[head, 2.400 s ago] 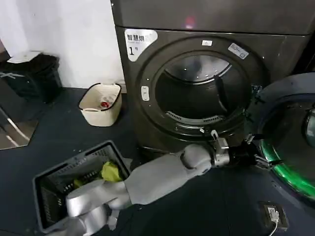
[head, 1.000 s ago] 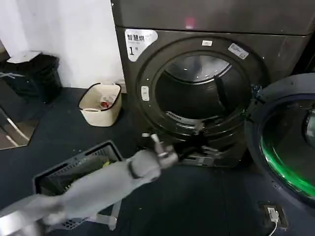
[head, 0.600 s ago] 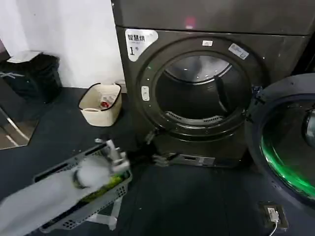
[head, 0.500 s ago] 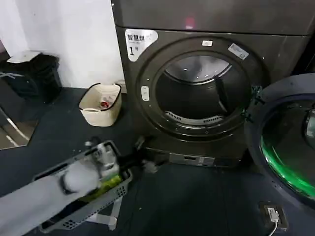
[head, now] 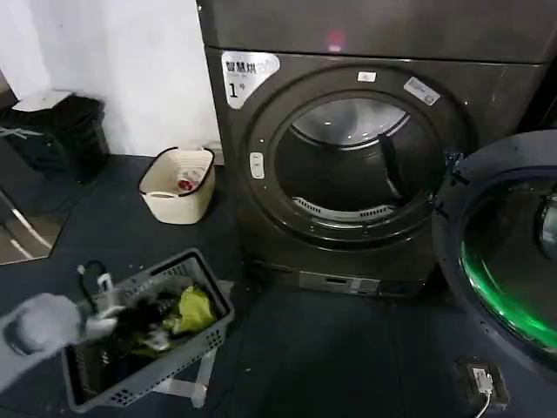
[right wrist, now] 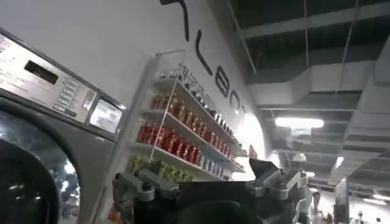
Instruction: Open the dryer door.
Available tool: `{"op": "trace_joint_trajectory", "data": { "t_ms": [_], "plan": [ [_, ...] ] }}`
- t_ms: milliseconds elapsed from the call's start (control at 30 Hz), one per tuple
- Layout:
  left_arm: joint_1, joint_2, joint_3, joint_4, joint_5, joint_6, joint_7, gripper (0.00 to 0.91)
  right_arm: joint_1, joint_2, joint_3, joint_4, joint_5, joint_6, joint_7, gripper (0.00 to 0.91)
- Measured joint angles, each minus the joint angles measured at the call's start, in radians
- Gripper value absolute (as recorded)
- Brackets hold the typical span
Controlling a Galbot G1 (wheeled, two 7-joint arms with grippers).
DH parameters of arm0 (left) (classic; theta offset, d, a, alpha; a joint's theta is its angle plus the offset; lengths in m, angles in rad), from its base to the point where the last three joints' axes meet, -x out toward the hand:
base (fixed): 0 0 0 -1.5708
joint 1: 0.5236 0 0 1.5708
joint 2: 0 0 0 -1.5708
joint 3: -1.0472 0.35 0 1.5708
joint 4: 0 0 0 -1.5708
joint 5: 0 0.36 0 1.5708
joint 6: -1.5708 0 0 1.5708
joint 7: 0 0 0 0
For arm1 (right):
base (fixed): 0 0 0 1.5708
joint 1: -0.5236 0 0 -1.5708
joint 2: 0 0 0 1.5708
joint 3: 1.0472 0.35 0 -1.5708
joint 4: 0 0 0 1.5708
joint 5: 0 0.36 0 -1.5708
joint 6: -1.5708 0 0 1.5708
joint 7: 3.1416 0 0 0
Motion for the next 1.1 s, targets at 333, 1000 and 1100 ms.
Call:
{"op": "trace_joint_trajectory", "data": {
  "t_ms": [333,1000,1100],
  "plan": [
    [0.009,0.053,-0.070,0.072,0.257,-0.097,0.246,0.907,0.008,-0.006,-0.012,-0.015,0.000,0.005,-0.003,0.907],
    [0.021,0.056,-0.098,0.136,0.423,-0.167,0.246,0.907,0.010,0.006,-0.022,0.003,0.000,0.006,-0.007,0.907],
    [0.021,0.053,-0.098,0.142,0.435,-0.175,0.247,0.907,0.012,0.006,-0.024,0.006,0.000,0.005,-0.008,0.907]
  ]
}}
